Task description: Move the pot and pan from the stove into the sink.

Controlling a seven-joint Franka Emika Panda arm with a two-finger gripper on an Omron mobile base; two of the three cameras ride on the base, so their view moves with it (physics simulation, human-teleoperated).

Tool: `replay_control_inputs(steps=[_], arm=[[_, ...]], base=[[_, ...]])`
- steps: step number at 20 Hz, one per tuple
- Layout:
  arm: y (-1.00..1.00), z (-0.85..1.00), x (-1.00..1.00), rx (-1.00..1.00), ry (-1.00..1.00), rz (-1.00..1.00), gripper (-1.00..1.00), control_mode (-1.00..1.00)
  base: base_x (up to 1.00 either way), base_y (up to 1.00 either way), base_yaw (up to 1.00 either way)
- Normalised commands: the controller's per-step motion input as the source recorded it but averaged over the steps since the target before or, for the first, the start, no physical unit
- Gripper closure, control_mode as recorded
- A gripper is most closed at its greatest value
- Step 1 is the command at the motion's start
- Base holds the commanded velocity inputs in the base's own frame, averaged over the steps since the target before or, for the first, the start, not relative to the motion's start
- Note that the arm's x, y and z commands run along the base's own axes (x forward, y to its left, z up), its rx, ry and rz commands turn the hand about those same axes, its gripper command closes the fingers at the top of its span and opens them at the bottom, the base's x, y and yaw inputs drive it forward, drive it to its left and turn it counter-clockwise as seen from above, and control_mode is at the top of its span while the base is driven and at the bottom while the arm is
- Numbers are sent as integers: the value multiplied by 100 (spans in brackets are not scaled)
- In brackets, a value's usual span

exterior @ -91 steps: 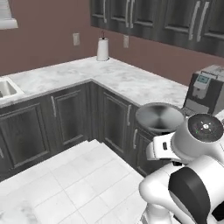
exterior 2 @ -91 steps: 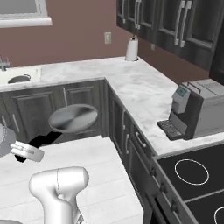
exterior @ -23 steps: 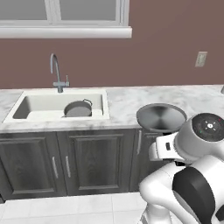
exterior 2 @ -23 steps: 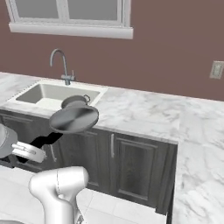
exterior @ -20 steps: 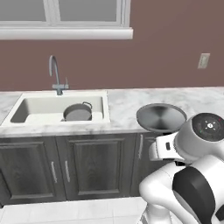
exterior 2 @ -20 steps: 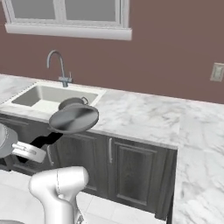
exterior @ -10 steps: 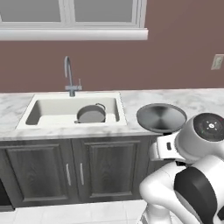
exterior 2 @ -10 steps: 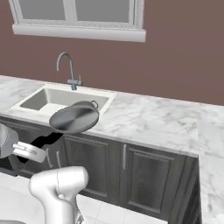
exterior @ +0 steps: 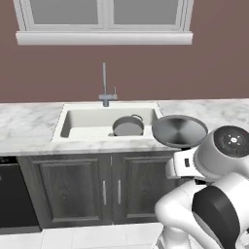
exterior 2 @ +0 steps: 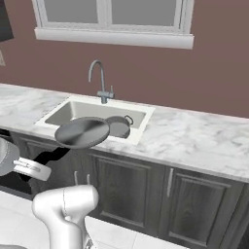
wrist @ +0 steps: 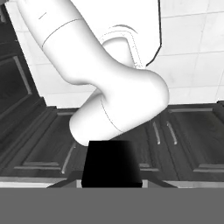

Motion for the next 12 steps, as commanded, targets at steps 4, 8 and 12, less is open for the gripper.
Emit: replay_control_inputs(steps=[4, 8, 12], arm=[[0, 0, 0, 0, 0, 0, 100, 100], [0, 0, 0, 0, 0, 0, 100, 100], [0, 0, 0, 0, 0, 0, 100, 100]], base=[[32, 61, 4], [35, 62, 4], [35, 62, 4]])
